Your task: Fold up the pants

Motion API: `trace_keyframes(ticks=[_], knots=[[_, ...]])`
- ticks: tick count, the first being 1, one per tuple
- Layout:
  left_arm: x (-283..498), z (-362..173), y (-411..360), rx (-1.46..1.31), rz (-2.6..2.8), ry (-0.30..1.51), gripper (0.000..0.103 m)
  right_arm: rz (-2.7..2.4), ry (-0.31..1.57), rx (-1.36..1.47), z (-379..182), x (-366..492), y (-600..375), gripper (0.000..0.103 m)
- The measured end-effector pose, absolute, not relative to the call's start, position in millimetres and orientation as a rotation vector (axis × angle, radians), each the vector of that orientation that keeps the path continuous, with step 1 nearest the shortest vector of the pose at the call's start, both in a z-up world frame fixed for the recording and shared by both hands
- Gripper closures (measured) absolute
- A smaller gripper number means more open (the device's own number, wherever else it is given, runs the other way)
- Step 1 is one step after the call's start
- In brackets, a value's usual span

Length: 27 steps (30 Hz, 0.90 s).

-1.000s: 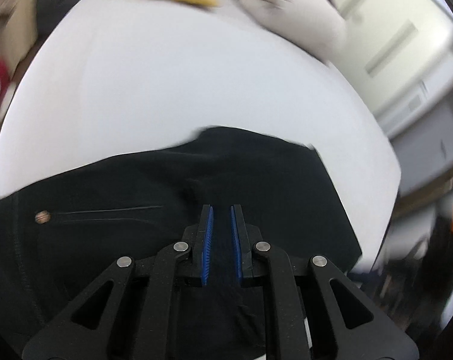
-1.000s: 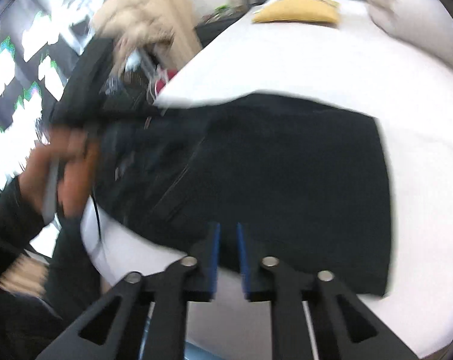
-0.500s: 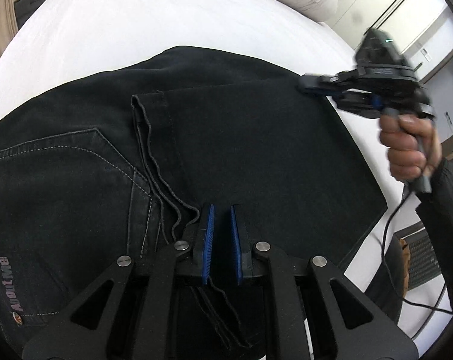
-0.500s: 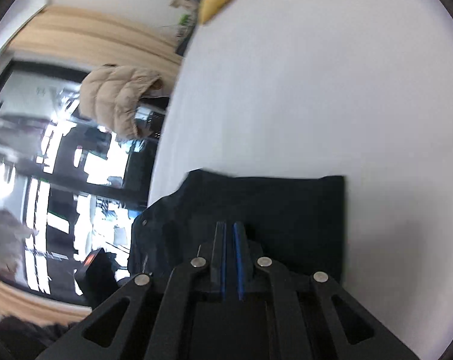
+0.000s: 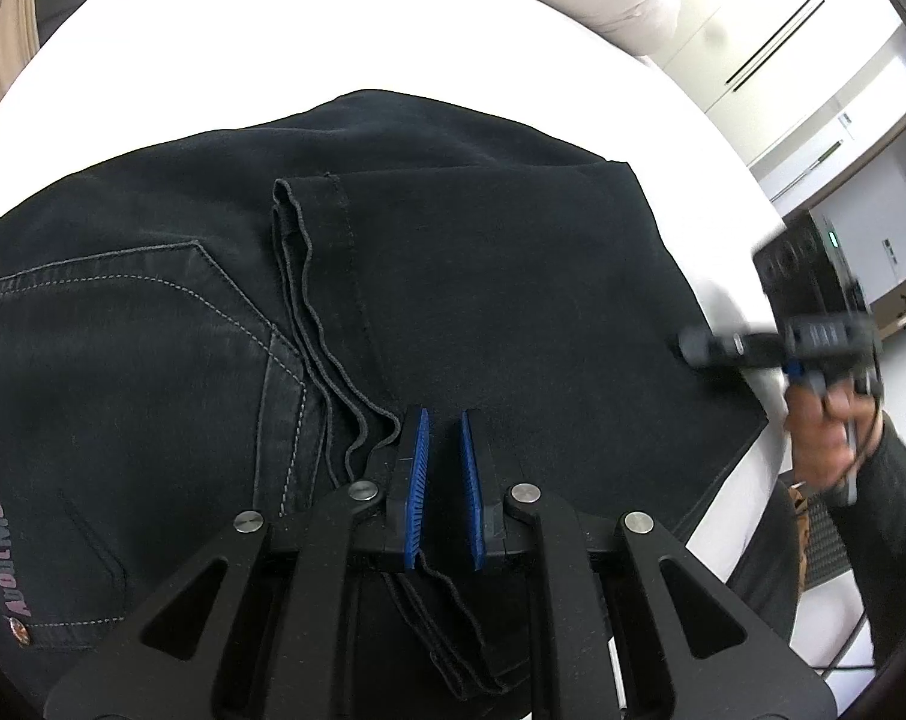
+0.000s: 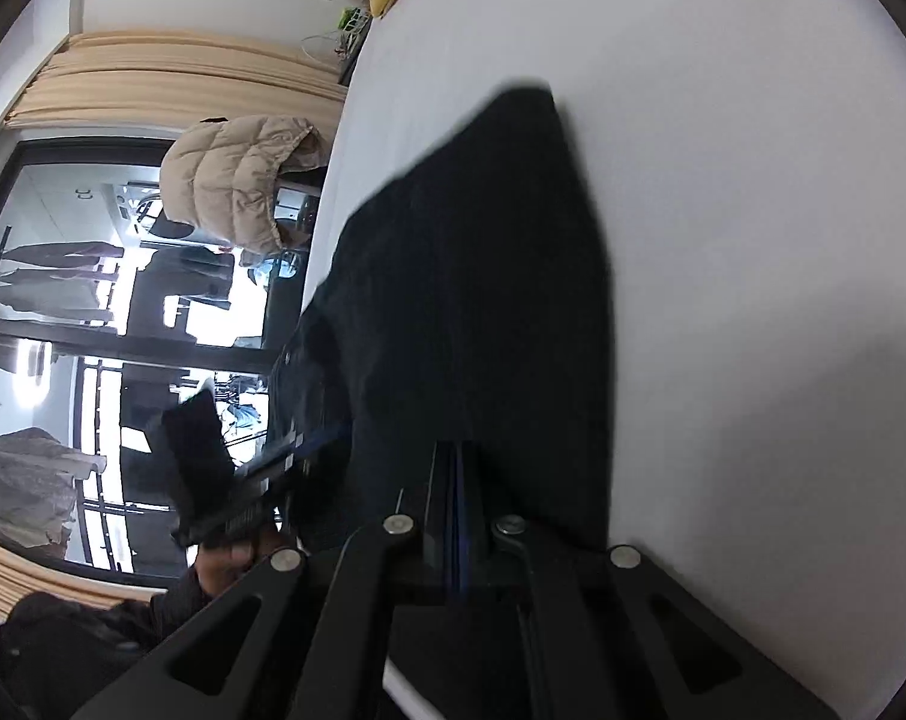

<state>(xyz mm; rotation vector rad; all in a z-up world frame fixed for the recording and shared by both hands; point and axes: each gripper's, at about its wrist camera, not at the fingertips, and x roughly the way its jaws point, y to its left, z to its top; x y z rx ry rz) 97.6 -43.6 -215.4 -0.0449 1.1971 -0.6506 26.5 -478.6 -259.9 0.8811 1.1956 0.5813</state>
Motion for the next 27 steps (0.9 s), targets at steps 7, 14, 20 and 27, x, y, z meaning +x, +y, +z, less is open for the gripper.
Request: trace_keyframes(ticks=[7, 14, 20, 27], knots=[[91.8, -212.8, -40.2, -0.066, -0.65, 1.184, 0.092, 0.535, 1.171, 0.903, -253.2, -30.3, -469.8, 0.103], [80.6, -202.8, -20.1, -0.162, -0.653, 1.158, 0.092, 0.475, 1.184, 0.846, -257.5, -33.9, -465.3, 0.103], [33.7, -161.0, 53.9, -0.283, -0.634, 1.039, 0.092, 0.405, 1.078, 0.735, -204.0, -40.7, -439.6, 0.05], [-20.0, -155.0, 189.8, -0.571, -0.431, 0.934, 0.079, 0.585, 0.967, 0.855, -187.4, -20.0, -372.9, 0.039]])
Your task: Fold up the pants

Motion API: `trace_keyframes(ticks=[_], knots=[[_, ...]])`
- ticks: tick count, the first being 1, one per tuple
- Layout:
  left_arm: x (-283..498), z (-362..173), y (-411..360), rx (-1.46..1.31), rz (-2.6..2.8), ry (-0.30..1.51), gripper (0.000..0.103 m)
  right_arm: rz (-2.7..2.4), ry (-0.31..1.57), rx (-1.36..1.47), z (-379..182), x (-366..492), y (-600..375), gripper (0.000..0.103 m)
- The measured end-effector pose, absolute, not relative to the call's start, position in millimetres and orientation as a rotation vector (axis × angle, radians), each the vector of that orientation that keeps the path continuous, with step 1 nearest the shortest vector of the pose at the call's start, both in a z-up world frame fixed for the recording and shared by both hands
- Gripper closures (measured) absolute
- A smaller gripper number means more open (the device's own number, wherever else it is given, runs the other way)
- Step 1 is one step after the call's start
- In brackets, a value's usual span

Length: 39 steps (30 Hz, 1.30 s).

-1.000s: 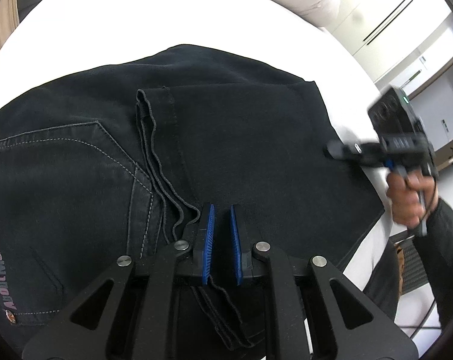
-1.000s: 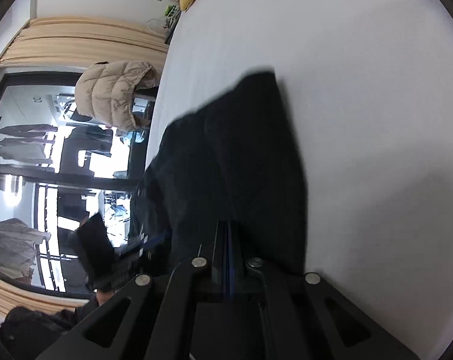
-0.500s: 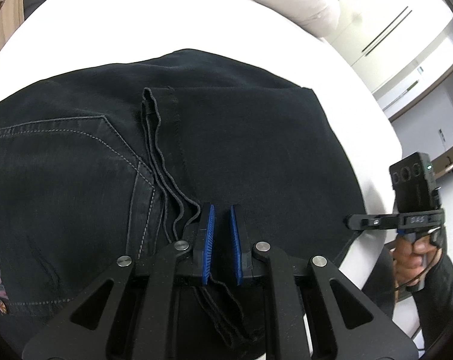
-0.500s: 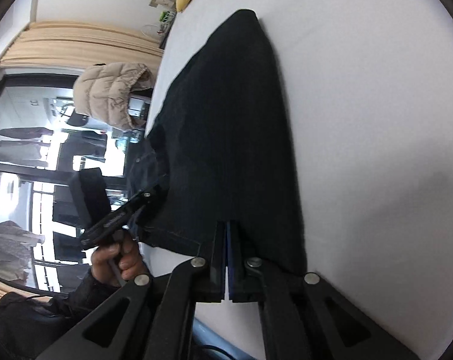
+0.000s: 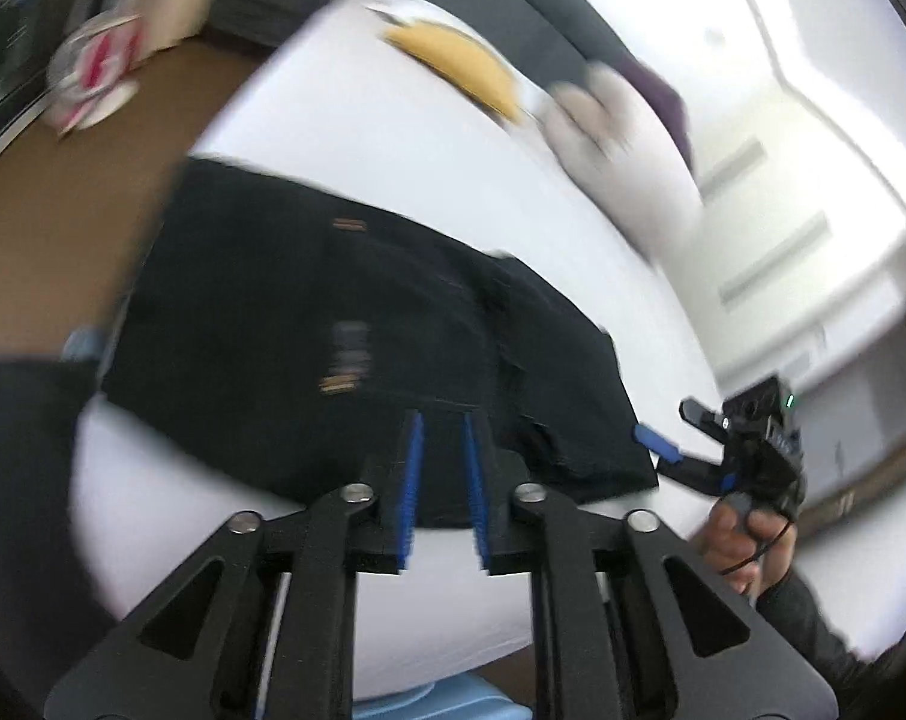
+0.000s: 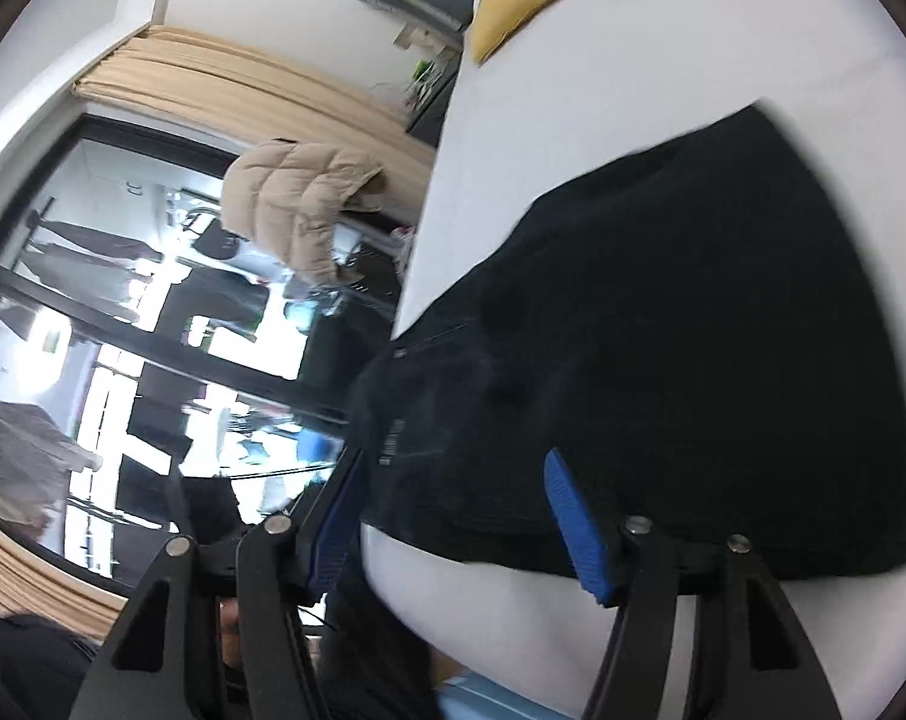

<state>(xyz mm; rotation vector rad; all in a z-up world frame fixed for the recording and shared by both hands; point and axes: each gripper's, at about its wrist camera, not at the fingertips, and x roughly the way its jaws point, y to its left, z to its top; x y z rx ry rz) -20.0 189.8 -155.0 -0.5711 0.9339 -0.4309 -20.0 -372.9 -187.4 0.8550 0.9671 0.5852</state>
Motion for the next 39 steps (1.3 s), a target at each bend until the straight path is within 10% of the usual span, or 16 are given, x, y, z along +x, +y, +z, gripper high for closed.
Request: trace_keyframes(ticks=[3, 19, 35, 39], knots=[[-31.0, -173.0, 229.6, -0.708, -0.337, 0.922, 0.037, 0.622, 0.99, 0.906, -196.7, -0.1, -351.0, 0.043], [-24.1, -226.6, 282.8, -1.106, -0.216, 0.938, 0.037, 0.607, 1.107, 0.856, -203.6, 53.7, -313.8, 0.087], [15.3, -253.5, 278.9, -1.146, -0.194, 0.942, 0.039, 0.654, 1.203, 0.885, -227.0, 88.3, -301.1, 0.088], [17.9, -254.6, 278.4, -1.191, -0.209, 0.966, 0.065, 0.646, 1.244, 0.866, -234.3, 93.2, -295.9, 0.088]])
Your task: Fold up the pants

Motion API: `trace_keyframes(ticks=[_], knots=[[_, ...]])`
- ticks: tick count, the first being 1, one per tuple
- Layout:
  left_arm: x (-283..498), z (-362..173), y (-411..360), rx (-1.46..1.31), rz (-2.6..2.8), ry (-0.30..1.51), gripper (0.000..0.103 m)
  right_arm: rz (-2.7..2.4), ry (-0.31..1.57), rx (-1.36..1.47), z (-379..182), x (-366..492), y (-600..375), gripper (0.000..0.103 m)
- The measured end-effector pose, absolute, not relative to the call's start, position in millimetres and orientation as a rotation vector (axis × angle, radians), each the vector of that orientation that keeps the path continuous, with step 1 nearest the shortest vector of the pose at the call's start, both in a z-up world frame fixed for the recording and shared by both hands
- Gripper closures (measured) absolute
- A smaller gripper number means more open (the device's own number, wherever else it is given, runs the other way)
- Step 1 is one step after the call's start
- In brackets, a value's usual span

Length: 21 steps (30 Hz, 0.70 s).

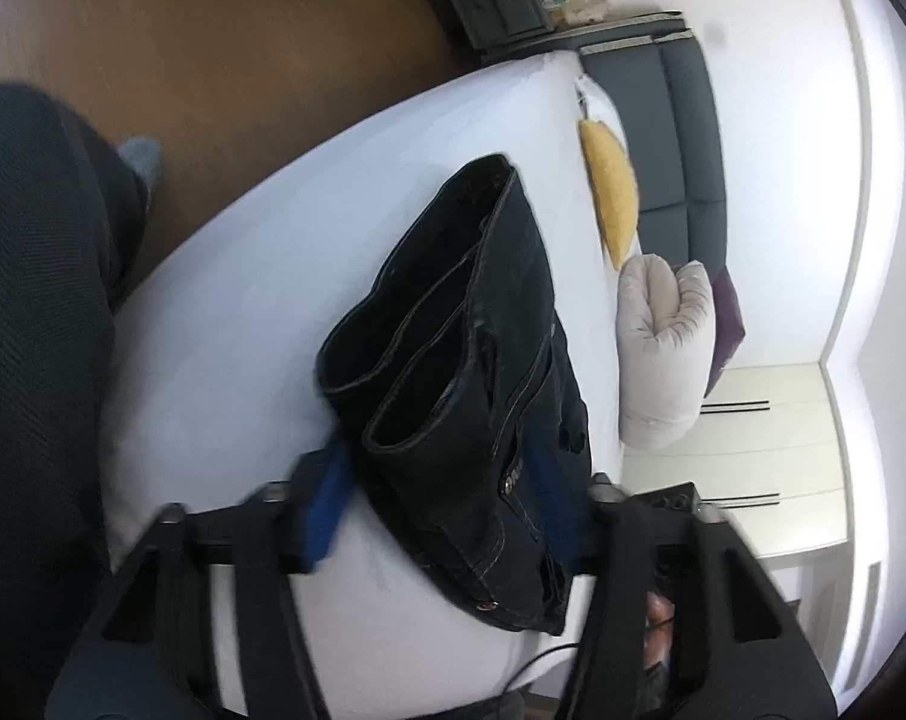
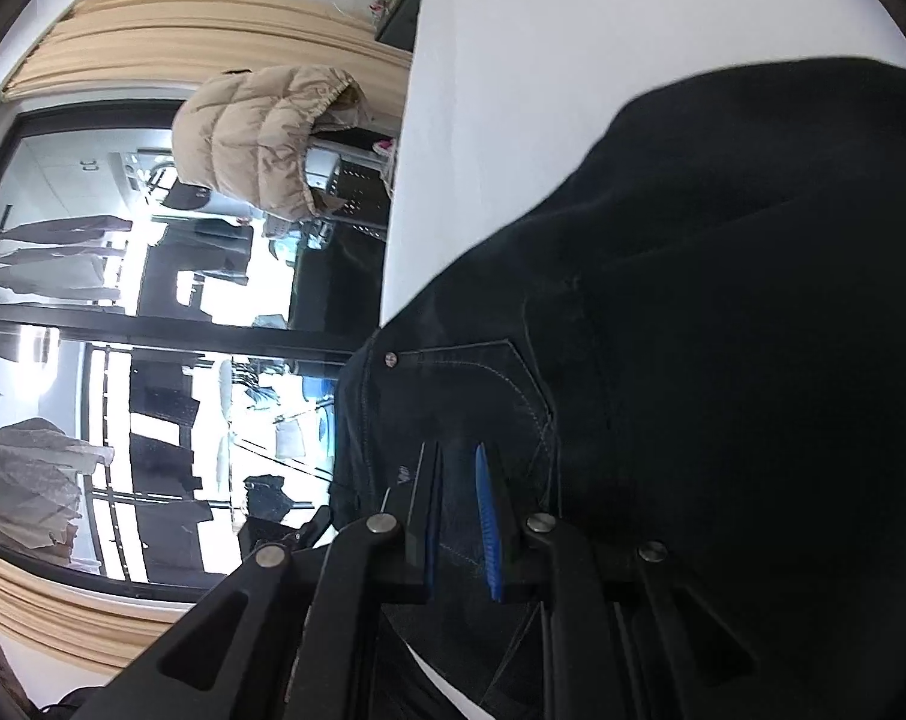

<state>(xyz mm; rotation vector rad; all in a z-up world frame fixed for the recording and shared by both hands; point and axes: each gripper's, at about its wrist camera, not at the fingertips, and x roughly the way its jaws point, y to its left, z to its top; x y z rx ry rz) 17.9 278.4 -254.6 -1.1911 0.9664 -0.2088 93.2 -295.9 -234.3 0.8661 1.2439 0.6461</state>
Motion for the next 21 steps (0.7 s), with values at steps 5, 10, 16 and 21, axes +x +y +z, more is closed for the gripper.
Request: trace_keyframes(ticks=[5, 10, 16, 21], knots=[[18.0, -255.4, 276.6, -1.199, -0.202, 0.972, 0.08, 0.546, 1.363, 0.812, -254.4, 98.0, -290.7, 0.097], [23.4, -235.3, 269.0, -1.108, -0.208, 0.948, 0.09, 0.508, 1.37, 0.831, -265.2, 96.6, -292.5, 0.103], [38.2, -174.4, 230.7, -0.821, -0.281, 0.86, 0.091, 0.507, 1.332, 0.836, -266.5, 90.2, -293.1, 0.103], [48.6, -128.0, 165.0, -0.518, -0.375, 0.796, 0.091, 0.519, 1.284, 0.773, -247.7, 80.9, -293.8, 0.072]])
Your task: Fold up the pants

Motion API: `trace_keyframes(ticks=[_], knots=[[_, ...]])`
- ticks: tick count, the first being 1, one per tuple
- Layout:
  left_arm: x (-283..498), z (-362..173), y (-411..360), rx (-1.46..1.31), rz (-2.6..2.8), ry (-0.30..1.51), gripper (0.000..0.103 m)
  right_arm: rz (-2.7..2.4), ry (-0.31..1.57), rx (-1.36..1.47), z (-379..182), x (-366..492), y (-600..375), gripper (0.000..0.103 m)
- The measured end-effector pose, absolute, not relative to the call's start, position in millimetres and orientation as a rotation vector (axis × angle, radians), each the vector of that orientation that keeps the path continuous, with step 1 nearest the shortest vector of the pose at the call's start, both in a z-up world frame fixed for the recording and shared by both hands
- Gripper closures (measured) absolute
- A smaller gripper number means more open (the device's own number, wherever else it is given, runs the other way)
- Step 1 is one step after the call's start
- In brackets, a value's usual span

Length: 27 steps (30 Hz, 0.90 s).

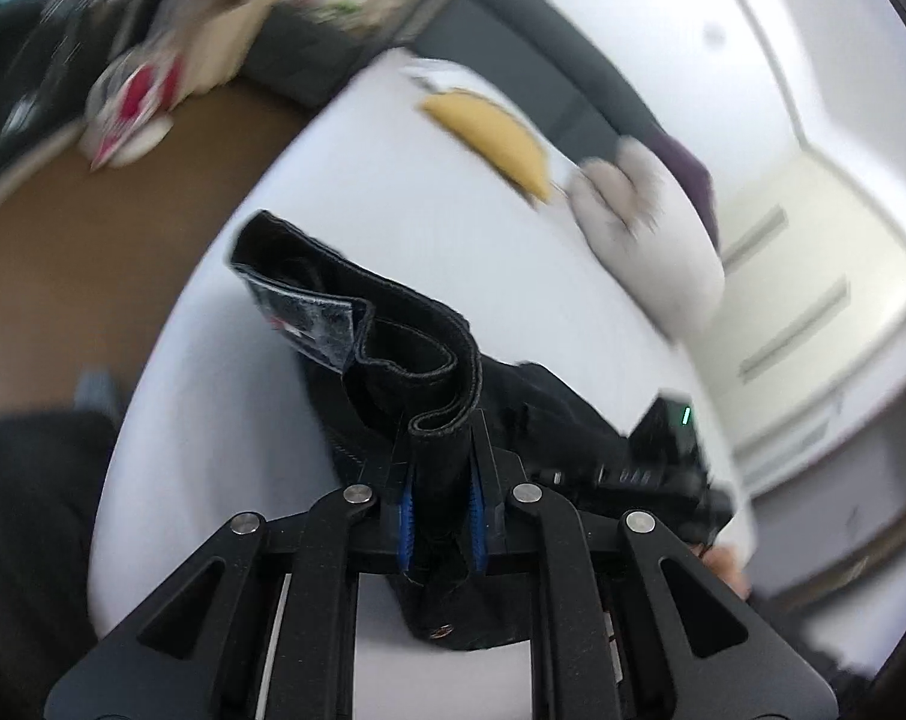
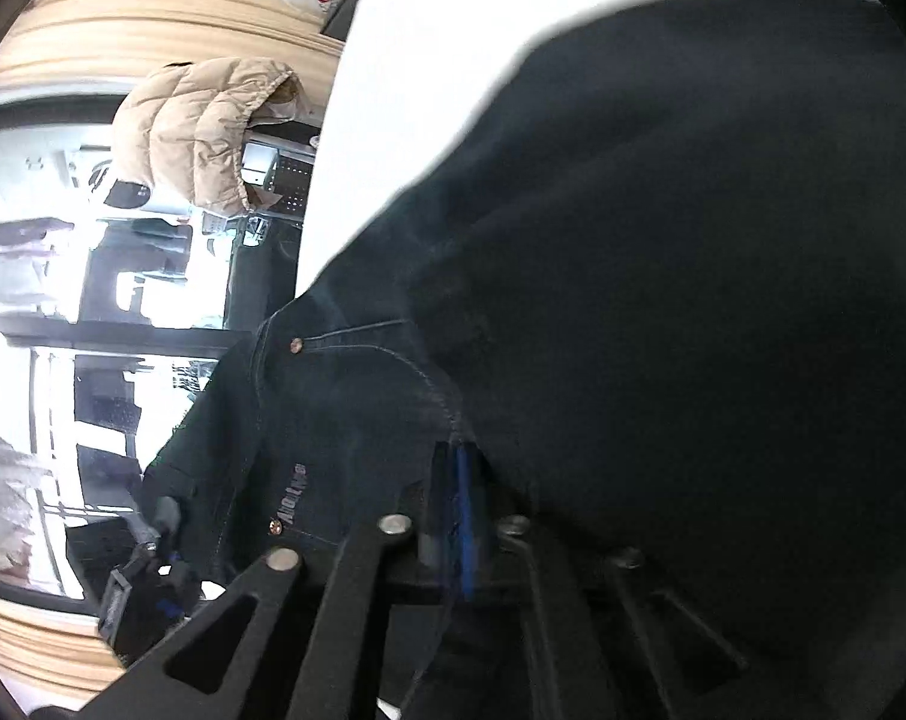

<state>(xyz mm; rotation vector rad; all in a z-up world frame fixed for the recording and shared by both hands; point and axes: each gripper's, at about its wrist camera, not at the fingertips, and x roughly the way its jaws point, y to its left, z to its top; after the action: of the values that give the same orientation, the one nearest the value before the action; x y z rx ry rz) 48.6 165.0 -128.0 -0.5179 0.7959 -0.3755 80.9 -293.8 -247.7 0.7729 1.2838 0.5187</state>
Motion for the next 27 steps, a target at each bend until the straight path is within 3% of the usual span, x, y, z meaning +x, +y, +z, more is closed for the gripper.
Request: trace_keyframes(ticks=[1, 2, 6, 12, 18, 20, 22, 24, 25, 27], knots=[[48.4, -119.8, 145.3, -0.448, -0.406, 0.783, 0.091, 0.526, 1.26, 0.759, -236.5, 79.8, -294.4, 0.058], [47.4, -115.2, 131.2, -0.402, -0.427, 0.774, 0.091, 0.53, 1.235, 0.755, -225.2, 79.0, -296.3, 0.035], [39.8, -108.2, 64.8, -0.195, -0.508, 0.754, 0.091, 0.63, 1.162, 0.747, -170.2, 82.3, -304.4, 0.016], [30.8, -115.2, 4.0, -0.014, -0.55, 0.741, 0.091, 0.731, 1.146, 0.575, -111.6, 87.8, -294.3, 0.01], [19.4, -121.4, -38.0, 0.111, -0.554, 0.713, 0.091, 0.71, 1.208, 0.424, -111.5, 93.8, -272.1, 0.01], [15.3, -123.0, -51.7, 0.159, -0.556, 0.697, 0.091, 0.697, 1.23, 0.387, -115.2, 95.7, -266.2, 0.014], [10.1, -126.8, -59.8, 0.189, -0.568, 0.688, 0.091, 0.693, 1.228, 0.349, -114.5, 91.9, -264.2, 0.035], [7.9, -129.9, -70.3, 0.211, -0.582, 0.685, 0.091, 0.685, 1.24, 0.336, -112.7, 94.3, -263.0, 0.074], [7.4, -130.0, -73.9, 0.216, -0.585, 0.683, 0.091, 0.659, 1.238, 0.325, -112.3, 94.5, -266.3, 0.082], [5.6, -129.9, -83.3, 0.226, -0.602, 0.673, 0.091, 0.612, 1.24, 0.336, -112.7, 95.2, -279.0, 0.084]])
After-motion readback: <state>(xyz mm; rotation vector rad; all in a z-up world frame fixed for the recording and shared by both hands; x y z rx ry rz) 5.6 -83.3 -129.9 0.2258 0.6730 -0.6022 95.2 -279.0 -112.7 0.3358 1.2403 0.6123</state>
